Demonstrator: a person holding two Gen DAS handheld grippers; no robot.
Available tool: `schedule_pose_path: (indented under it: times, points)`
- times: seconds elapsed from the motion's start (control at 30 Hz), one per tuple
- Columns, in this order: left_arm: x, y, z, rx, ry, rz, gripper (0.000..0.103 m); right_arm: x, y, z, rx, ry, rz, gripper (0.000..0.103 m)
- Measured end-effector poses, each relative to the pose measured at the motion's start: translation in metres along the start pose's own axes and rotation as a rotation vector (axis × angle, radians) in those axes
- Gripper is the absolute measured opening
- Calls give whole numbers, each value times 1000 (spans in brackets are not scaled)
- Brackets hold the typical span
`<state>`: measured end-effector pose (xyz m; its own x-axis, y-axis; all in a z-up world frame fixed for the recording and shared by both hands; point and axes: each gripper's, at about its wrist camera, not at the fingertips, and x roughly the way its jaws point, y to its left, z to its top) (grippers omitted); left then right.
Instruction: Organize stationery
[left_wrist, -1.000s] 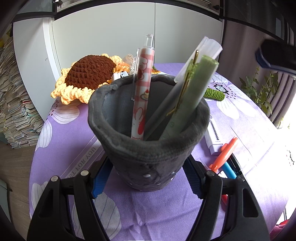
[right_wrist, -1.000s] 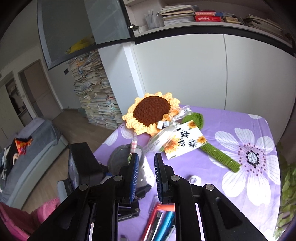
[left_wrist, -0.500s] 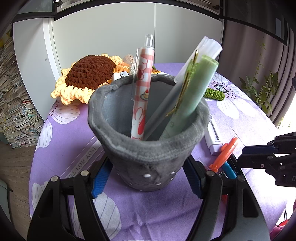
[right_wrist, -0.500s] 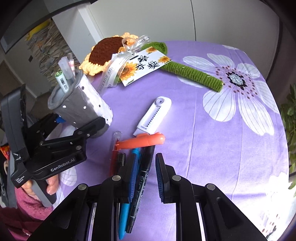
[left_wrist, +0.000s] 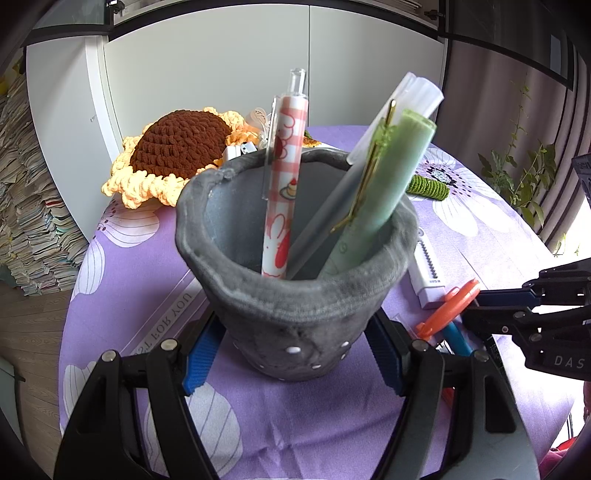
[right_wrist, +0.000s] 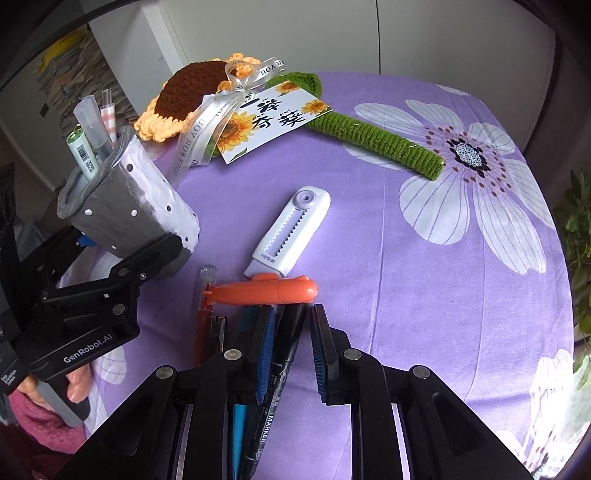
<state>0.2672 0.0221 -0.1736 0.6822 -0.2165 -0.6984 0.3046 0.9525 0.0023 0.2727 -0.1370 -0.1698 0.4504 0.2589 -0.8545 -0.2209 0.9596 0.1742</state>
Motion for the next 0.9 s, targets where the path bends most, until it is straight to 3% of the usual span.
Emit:
schedule_pose_path:
  times: [0.27, 0.73, 0.9]
  points:
    - [0, 0, 0, 0, 0, 0, 73, -16, -26, -14, -28, 29, -105, 19]
    - [0, -1, 0, 0, 0, 0, 73, -5, -31, 2, -27, 81, -128, 19]
    - [0, -1, 0, 1, 0, 0, 73, -13, -28, 2, -26, 57, -82, 15]
